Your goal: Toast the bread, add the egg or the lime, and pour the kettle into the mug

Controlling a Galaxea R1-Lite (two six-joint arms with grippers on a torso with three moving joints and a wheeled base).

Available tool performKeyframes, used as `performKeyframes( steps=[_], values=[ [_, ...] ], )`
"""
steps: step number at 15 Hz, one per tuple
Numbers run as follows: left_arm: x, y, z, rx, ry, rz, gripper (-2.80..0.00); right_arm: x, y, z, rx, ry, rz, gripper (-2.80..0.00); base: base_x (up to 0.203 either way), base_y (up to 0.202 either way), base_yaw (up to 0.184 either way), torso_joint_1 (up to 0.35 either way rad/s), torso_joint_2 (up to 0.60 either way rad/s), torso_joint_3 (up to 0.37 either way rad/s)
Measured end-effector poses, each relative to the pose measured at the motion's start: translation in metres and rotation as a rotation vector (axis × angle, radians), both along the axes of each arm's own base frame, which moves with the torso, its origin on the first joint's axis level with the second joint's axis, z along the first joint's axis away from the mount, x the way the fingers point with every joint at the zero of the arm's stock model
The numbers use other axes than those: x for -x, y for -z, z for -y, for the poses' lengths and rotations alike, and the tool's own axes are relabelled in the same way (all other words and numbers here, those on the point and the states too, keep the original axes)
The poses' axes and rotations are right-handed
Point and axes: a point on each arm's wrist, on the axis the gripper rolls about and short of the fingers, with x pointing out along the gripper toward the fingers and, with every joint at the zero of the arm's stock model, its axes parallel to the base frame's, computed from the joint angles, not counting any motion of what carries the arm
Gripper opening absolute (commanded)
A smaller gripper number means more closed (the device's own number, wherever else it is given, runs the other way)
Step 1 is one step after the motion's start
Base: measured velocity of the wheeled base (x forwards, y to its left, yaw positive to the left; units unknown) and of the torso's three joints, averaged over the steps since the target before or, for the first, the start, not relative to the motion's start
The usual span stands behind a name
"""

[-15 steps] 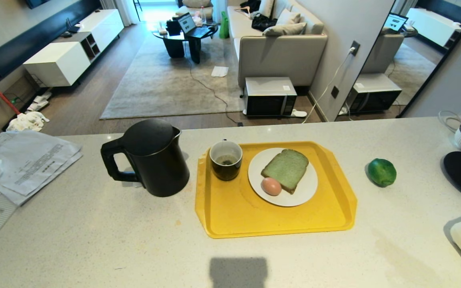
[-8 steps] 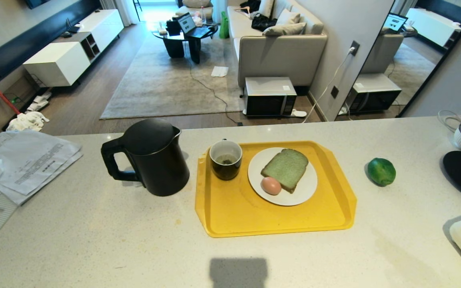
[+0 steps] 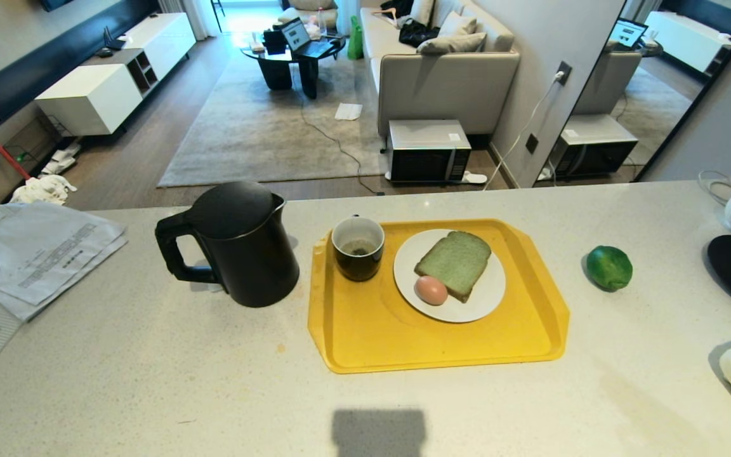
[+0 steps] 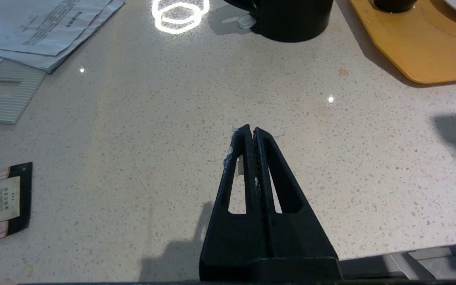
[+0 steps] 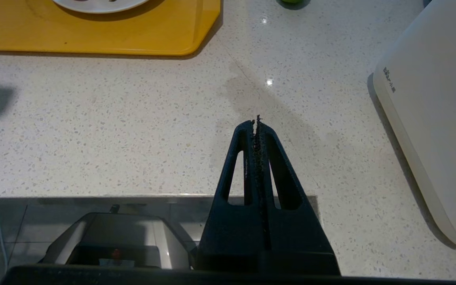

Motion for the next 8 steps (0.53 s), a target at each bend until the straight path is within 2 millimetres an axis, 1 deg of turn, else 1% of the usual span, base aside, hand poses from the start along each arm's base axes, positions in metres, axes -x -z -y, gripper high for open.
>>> performKeyframes(
  steps=[8],
  values=[
    [0.0000, 0.0000, -0.0001, 0.004, -0.003, 0.000, -2.80, 0.0000, -0.0001, 0.0000, 0.000, 0.000, 0.000, -2.80, 0.000, 0.000, 0.000, -0.006, 0.01, 0.006]
  ],
)
